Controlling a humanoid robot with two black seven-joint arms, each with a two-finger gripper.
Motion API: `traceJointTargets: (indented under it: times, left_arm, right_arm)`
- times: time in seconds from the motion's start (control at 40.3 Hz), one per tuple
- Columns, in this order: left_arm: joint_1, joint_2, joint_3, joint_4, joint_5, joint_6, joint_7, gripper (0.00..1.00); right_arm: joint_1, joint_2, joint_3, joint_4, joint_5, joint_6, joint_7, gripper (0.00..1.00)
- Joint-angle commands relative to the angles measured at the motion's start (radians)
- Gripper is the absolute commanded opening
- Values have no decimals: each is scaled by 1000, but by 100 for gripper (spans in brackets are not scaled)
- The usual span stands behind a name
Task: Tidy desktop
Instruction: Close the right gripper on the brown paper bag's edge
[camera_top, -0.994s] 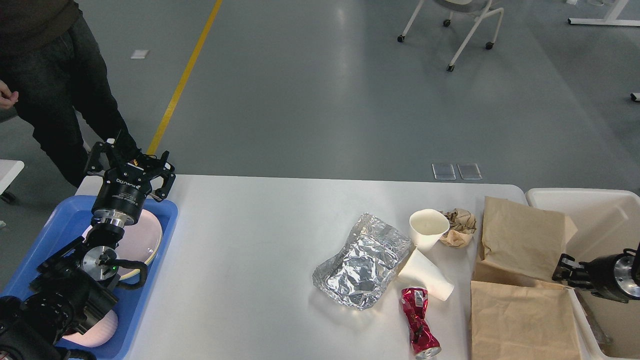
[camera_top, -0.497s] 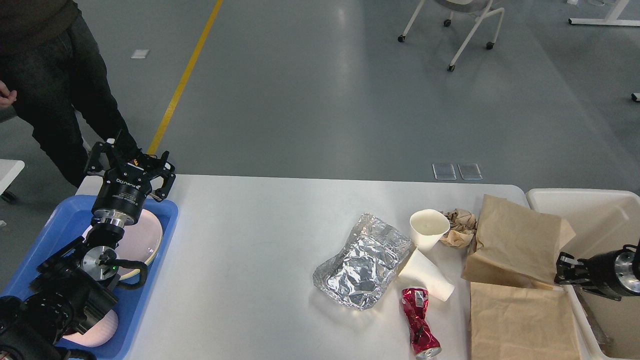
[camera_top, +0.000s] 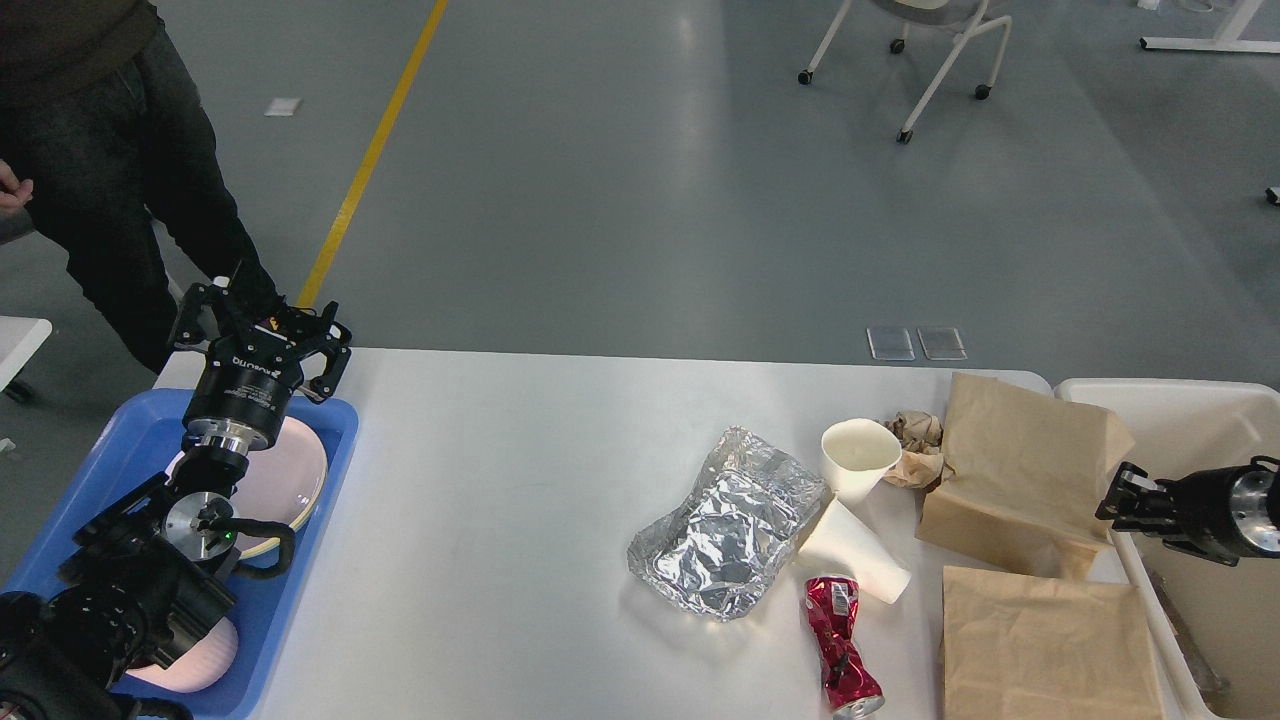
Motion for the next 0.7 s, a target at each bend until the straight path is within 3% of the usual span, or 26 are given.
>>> traceJointTargets:
  times: [0.0, 0.248, 0.323, 0.472, 0.671]
  left_arm:
    - [0, 0, 0, 0, 0, 0, -1, 96]
    - [0, 0, 0, 0, 0, 0, 0, 96]
    - [0, 0, 0, 0, 0, 0, -1, 96]
    - [0, 0, 0, 0, 0, 0, 0, 96]
    - [0, 0, 0, 0, 0, 0, 0, 96]
  right_arm:
    - [9, -5, 0, 2, -16, 4, -1, 90]
    - [17, -42, -3, 22, -17, 20, -4, 100]
    - [41, -63, -6, 42, -19, 108, -15, 100]
    - [86, -74, -1, 38, -7, 274, -99, 99]
    - [129, -71, 6, 41, 71, 362, -167, 94]
